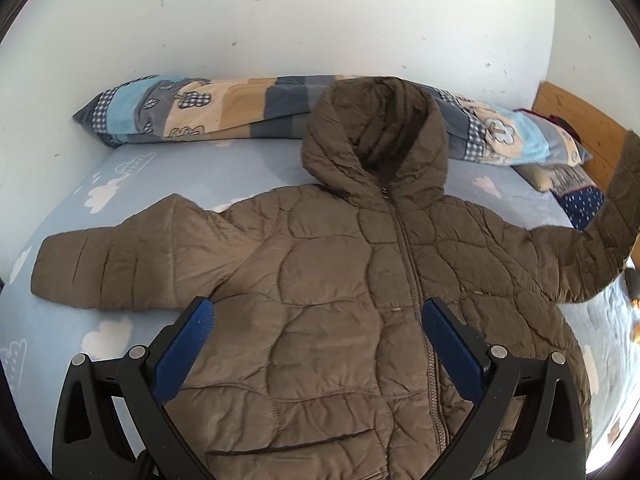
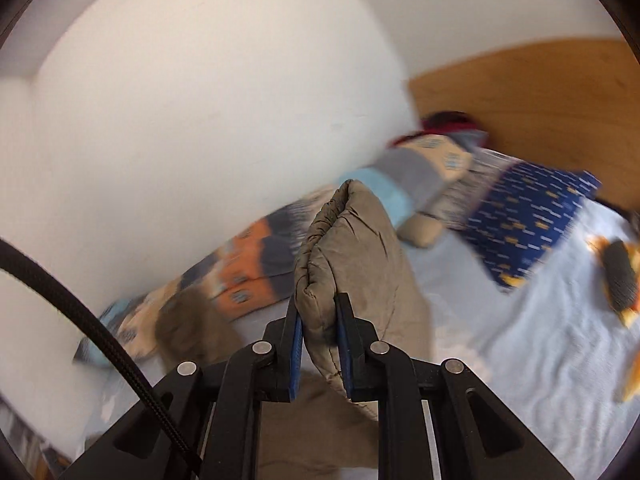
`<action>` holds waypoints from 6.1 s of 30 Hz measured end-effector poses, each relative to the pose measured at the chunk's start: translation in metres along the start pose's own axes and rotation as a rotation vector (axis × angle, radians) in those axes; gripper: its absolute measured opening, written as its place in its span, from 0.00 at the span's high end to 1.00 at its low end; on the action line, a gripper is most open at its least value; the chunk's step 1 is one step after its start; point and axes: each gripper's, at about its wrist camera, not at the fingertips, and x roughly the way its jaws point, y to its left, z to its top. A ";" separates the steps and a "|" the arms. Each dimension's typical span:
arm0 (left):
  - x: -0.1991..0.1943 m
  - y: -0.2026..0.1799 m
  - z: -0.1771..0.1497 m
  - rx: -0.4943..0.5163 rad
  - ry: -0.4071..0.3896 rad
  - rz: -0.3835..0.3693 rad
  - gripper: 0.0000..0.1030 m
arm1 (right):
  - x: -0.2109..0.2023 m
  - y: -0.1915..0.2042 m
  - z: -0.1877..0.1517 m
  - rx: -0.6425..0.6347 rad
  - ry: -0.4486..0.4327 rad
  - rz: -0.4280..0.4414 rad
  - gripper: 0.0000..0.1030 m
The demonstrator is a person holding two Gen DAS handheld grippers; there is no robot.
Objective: Fold large clothes
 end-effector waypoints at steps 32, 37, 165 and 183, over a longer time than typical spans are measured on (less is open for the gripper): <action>-0.003 0.057 -0.001 -0.129 0.023 0.034 0.00 | 0.158 0.252 -0.261 -0.367 0.640 0.411 0.44; -0.002 0.055 -0.002 -0.123 0.028 0.030 0.00 | 0.146 0.190 -0.194 -0.247 0.438 0.236 0.27; -0.015 0.408 0.036 -0.901 -0.369 -0.008 0.79 | 0.039 0.159 -0.182 -0.279 0.476 0.064 0.11; -0.088 0.133 0.173 -0.486 -0.365 -0.343 0.79 | 0.010 0.059 -0.103 -0.028 0.335 -0.077 0.11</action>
